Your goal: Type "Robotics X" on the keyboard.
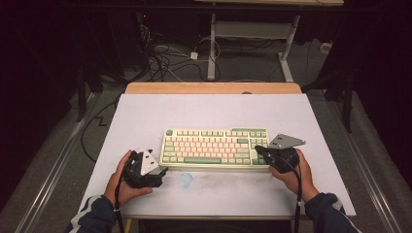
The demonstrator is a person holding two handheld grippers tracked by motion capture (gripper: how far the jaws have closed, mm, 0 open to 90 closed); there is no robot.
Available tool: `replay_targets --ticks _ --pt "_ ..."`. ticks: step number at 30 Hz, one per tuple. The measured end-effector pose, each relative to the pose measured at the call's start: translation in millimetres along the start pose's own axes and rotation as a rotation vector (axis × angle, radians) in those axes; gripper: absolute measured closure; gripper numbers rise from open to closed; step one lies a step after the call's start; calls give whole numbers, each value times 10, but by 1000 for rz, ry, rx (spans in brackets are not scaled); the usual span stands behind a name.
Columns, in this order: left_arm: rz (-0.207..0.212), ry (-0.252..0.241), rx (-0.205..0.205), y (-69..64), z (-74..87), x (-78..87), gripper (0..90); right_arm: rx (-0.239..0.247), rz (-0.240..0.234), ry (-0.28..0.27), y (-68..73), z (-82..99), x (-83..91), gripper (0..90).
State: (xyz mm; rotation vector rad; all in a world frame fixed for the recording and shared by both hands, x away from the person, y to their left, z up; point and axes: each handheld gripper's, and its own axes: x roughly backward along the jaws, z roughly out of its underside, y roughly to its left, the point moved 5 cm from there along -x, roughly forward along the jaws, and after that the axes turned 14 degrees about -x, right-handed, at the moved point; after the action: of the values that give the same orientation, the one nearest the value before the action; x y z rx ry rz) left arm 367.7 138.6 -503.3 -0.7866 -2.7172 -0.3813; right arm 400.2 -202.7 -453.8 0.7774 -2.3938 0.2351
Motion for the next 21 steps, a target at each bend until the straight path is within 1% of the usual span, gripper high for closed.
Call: replay_targets --ticks 6,12,16,20,21 --pt "-1 6 4 2 26 -6 178 43 -29 55 98 -75 -219 900" --pt "5 11 1 -6 27 3 177 76 -47 104 216 -60 -384 900" --pt "5 18 -1 -11 43 -13 177 75 -46 116 229 -32 -417 900" --pt "8 19 1 -21 45 -19 177 66 -60 119 218 -9 -421 899" --pt "9 20 1 -24 47 -19 177 72 -62 120 219 -2 -422 900"
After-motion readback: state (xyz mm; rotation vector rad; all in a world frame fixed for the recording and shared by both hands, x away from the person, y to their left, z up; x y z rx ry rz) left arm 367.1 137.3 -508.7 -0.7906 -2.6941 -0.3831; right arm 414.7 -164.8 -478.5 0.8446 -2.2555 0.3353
